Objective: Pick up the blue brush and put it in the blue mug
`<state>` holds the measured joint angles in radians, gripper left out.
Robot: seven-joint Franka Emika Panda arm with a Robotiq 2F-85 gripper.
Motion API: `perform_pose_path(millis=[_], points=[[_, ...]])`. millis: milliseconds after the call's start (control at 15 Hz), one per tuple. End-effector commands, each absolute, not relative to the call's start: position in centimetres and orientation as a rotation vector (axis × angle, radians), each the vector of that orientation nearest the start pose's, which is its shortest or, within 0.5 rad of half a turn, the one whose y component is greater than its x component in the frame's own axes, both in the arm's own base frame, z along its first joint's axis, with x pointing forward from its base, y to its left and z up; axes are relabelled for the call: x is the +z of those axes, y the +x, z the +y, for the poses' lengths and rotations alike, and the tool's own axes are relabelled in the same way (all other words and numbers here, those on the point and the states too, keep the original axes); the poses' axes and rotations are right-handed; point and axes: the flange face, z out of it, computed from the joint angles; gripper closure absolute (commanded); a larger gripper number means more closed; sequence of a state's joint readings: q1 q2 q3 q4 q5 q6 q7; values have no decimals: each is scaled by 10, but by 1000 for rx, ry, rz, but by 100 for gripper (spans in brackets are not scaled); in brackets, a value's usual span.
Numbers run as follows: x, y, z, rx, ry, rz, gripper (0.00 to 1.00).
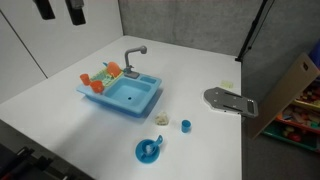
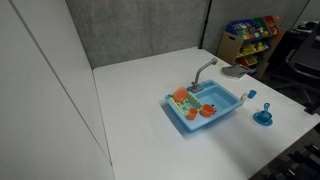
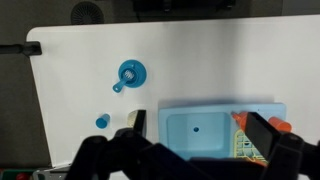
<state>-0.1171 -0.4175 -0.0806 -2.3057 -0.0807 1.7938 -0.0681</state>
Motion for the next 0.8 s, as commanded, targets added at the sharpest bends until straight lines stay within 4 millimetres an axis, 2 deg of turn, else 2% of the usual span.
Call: perform_pose_path(millis=[0, 200, 267, 733], points=[[508, 382, -84, 120, -3194, 159, 0], [511, 372, -84, 116, -3194, 131, 0], [507, 384, -86, 117, -3177, 147, 0], [507, 378, -85, 109, -3177, 146, 0]])
